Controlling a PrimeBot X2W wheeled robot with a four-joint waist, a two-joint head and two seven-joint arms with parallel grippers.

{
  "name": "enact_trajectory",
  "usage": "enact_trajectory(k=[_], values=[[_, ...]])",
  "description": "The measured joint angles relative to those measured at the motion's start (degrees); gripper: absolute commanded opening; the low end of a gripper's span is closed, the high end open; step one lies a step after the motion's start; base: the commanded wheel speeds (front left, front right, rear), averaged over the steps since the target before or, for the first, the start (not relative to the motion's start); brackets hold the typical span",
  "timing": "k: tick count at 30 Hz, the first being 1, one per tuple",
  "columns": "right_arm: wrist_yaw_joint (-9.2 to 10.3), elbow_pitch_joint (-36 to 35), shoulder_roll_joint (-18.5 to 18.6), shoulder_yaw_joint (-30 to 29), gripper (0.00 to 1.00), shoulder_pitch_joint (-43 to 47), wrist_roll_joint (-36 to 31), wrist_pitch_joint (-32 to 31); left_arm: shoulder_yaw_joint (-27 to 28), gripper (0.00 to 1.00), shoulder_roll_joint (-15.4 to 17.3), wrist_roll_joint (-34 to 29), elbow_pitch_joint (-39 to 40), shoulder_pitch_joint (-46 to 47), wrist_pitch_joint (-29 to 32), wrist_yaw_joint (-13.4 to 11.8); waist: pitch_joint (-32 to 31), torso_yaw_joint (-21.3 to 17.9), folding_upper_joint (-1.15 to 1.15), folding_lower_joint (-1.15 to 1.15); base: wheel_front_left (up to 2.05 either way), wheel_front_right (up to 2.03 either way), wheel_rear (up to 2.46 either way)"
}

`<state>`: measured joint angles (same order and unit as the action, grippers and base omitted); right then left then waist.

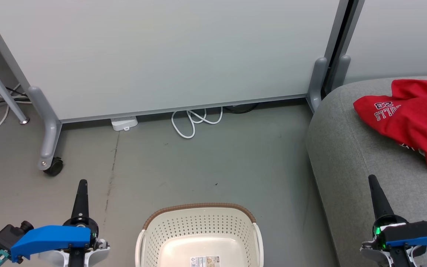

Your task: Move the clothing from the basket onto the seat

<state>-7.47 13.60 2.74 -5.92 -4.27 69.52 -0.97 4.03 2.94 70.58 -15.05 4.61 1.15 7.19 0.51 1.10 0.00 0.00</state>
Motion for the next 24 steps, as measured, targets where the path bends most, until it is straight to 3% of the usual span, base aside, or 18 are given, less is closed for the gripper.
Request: enact_trajectory(k=[24], values=[[0.00,0.2,0.0,-0.3,0.00,-0.8,12.3,-3.1,1.3,0.00,0.0,11.9,0.4,0.6,2.9,0.0,-0.2,-0.6,0.00,0.00,0.00,0.00,0.00]])
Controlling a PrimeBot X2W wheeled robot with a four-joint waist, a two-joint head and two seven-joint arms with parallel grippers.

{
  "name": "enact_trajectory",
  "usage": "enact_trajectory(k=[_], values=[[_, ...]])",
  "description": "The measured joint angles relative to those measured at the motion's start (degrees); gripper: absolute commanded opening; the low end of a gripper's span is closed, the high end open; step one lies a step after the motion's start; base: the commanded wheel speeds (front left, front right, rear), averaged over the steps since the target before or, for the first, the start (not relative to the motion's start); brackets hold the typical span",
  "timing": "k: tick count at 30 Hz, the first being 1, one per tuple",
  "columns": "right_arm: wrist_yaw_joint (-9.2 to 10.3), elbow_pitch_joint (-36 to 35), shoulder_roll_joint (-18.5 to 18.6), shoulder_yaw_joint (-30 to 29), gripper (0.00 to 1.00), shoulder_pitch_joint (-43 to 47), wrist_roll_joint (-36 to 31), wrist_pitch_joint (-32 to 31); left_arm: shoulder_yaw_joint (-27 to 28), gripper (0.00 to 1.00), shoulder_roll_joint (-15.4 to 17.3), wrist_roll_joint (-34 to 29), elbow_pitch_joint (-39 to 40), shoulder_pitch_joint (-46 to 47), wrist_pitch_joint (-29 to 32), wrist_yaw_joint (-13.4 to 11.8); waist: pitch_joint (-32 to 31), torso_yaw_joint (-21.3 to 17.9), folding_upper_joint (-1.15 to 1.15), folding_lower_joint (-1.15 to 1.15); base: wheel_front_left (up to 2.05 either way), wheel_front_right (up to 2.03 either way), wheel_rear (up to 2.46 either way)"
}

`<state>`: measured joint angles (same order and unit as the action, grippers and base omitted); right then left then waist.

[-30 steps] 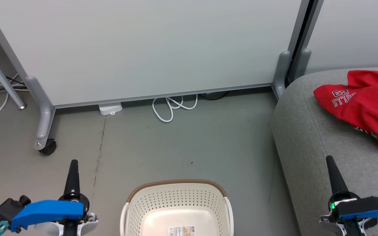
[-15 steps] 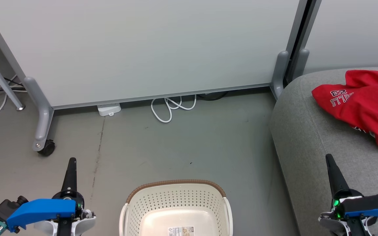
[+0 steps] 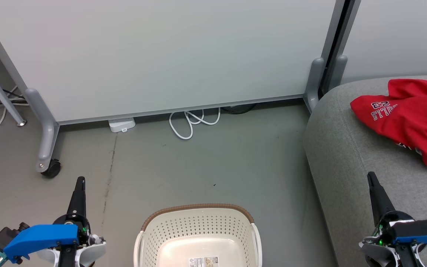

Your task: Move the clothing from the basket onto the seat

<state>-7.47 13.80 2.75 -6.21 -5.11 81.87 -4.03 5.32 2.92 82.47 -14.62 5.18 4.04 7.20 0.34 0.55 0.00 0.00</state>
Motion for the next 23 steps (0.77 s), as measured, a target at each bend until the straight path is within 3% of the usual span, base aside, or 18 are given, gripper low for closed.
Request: enact_trajectory(k=[23], values=[[0.00,0.2,0.0,-0.3,0.00,-0.7,10.0,-2.5,1.2,0.00,0.0,9.4,0.4,0.6,2.5,0.0,-0.2,-0.5,0.00,0.00,0.00,0.00,0.00]])
